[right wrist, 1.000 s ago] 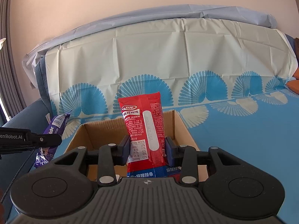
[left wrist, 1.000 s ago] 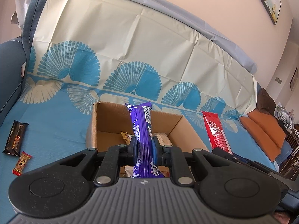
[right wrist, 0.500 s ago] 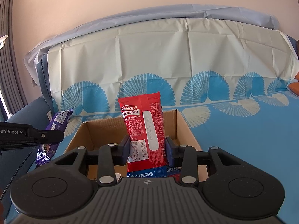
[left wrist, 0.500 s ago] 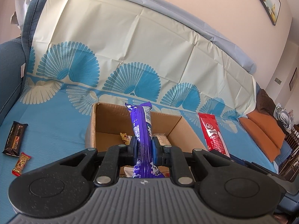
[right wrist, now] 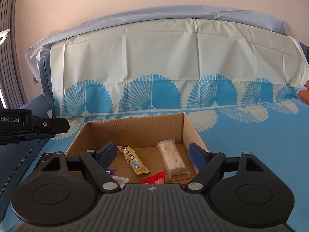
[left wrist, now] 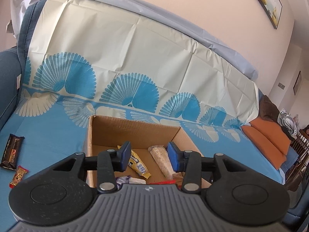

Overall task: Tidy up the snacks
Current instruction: 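Move both tools back to the last snacks on the sofa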

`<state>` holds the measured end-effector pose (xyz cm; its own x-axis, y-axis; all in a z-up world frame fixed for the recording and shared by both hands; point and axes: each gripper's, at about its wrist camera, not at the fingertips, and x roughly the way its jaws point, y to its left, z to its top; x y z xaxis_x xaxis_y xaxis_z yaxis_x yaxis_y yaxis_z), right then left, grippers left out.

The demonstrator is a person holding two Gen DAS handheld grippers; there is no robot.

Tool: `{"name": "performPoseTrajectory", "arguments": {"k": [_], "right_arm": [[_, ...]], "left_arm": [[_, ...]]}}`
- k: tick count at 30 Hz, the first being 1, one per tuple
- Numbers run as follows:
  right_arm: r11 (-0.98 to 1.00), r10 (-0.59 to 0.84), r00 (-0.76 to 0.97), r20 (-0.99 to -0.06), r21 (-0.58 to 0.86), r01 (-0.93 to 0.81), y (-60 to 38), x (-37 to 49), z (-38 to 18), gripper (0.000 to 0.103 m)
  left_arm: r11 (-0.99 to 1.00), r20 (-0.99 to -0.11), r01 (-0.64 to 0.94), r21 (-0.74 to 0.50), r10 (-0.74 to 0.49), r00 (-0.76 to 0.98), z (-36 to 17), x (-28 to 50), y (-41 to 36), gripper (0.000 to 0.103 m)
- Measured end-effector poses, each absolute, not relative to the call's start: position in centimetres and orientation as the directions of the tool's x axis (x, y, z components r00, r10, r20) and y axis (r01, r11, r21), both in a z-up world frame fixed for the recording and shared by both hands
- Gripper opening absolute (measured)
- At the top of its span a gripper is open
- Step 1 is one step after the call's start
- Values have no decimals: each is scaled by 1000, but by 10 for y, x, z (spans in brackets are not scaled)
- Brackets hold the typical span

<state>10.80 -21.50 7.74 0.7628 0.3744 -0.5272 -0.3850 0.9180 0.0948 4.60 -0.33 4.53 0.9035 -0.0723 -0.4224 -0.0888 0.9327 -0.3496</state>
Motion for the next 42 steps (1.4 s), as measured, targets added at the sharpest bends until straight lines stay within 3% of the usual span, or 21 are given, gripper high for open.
{"name": "performPoseTrajectory", "arguments": {"k": [5, 10, 13, 17, 30, 33, 35, 38, 42], "right_arm": [[923, 361, 773, -521, 79, -378, -213, 106, 77, 84], [922, 360, 783, -507, 67, -380, -210, 103, 77, 84], [922, 359, 791, -494, 60, -382, -207, 101, 78, 84], [926, 351, 806, -477, 46, -376, -201, 98, 78, 88], [926, 359, 795, -489, 83, -367, -170, 86, 73, 91], [913, 392, 775, -496, 108, -393, -156, 81, 73, 91], [901, 421, 754, -504, 132, -414, -146, 77, 73, 90], [878, 466, 728, -502, 165, -449, -128, 69, 75, 87], [840, 525, 688, -501, 177, -512, -103, 57, 76, 74]], "left_arm": [[943, -402, -103, -315, -34, 915, 46, 45, -10, 73], [962, -389, -106, -252, 0, 921, 47, 42, -14, 79], [958, -427, -151, -243, 35, 904, 45, 45, -7, 88], [937, -489, -220, -270, 64, 870, 38, 47, 11, 88], [921, -544, -309, -236, 139, 828, 30, 21, 44, 87], [928, -564, -325, -182, 172, 808, 33, 17, 53, 68], [934, -582, -321, -154, 177, 794, 39, 18, 64, 42], [946, -542, -314, -78, 224, 810, 52, 13, 82, 27], [941, -493, -337, -30, 279, 824, 42, 1, 111, 24]]}}
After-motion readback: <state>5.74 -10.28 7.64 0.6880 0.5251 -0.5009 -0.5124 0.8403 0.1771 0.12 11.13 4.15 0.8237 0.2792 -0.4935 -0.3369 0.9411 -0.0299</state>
